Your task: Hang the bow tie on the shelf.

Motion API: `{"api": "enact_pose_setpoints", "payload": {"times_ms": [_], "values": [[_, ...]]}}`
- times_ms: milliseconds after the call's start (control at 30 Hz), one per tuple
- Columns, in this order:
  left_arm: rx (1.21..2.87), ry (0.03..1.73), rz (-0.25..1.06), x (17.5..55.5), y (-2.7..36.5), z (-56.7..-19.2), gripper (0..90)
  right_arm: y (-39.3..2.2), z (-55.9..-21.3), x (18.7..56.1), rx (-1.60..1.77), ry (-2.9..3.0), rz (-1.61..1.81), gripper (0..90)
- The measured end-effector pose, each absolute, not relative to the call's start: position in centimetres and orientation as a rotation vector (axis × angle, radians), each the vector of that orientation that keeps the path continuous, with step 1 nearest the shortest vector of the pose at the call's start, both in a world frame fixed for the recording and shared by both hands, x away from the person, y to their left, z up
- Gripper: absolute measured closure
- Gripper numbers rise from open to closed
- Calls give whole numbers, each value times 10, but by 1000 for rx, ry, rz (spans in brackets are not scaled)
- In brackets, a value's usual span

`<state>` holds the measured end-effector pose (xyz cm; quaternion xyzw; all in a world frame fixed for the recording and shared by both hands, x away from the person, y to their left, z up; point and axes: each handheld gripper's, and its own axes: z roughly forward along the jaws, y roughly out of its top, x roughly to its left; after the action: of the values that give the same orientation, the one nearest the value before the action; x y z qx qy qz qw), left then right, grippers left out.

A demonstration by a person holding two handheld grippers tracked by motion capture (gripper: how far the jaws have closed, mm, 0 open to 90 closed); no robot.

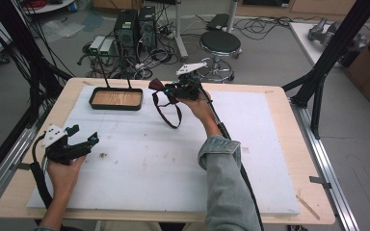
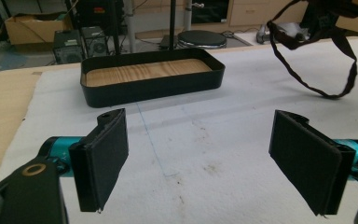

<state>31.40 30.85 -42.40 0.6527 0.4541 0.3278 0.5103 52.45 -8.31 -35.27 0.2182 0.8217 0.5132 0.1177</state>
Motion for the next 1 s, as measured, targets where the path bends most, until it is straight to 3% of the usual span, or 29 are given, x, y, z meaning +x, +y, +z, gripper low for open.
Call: {"api": "enact_pose_setpoints", "payload": {"times_ms": [433,1000], "values": [[1576,1092,784,316,307,-425,201,-89,-336,523,663,2318,1616,775],[1600,1069,775,318,301,-425,201,-58,-313,520,604,2242,1770,775]]}}
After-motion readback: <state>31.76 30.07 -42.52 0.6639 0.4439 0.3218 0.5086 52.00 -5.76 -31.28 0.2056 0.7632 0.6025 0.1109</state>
